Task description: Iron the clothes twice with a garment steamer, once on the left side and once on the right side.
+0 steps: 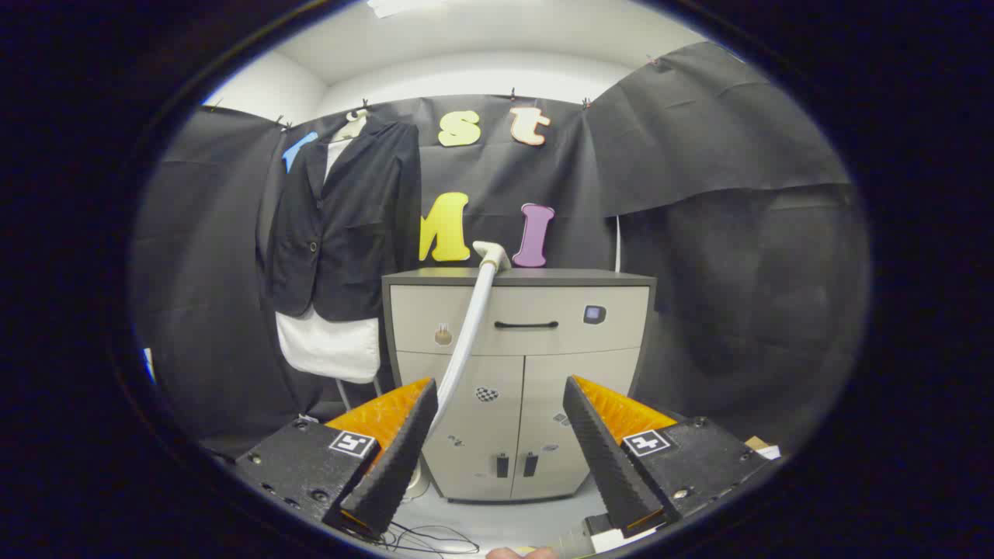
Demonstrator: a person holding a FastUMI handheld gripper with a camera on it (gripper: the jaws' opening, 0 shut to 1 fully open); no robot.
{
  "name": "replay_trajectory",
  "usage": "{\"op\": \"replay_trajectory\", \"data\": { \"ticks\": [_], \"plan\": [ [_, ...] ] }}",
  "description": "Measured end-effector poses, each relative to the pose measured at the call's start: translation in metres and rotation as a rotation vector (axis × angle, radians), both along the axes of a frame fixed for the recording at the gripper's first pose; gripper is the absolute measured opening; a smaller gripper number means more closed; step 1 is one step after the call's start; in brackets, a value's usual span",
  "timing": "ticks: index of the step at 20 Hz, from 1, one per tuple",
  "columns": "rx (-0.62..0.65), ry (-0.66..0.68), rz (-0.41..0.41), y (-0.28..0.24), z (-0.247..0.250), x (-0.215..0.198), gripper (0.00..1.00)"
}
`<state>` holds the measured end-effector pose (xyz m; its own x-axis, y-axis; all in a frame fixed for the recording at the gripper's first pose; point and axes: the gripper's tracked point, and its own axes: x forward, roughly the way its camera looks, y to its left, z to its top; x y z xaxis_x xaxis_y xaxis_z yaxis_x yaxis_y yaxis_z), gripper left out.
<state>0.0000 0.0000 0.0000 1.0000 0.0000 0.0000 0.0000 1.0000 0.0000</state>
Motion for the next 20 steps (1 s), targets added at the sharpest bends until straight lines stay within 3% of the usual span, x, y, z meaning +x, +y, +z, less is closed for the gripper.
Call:
{"op": "replay_trajectory", "data": {
  "ticks": [3,8,16,20],
  "plan": [
    [-0.001,0.000,0.003,0.001,0.002,0.007,1.00],
    [0.021,-0.015,-0.076,-0.011,0.003,0.019,1.00],
    [0.000,-0.026,-0.050,0.013,0.015,0.023,1.00],
    [-0.008,-0.005,-0.076,0.026,0.015,0.024,1.00]
  ]
}}
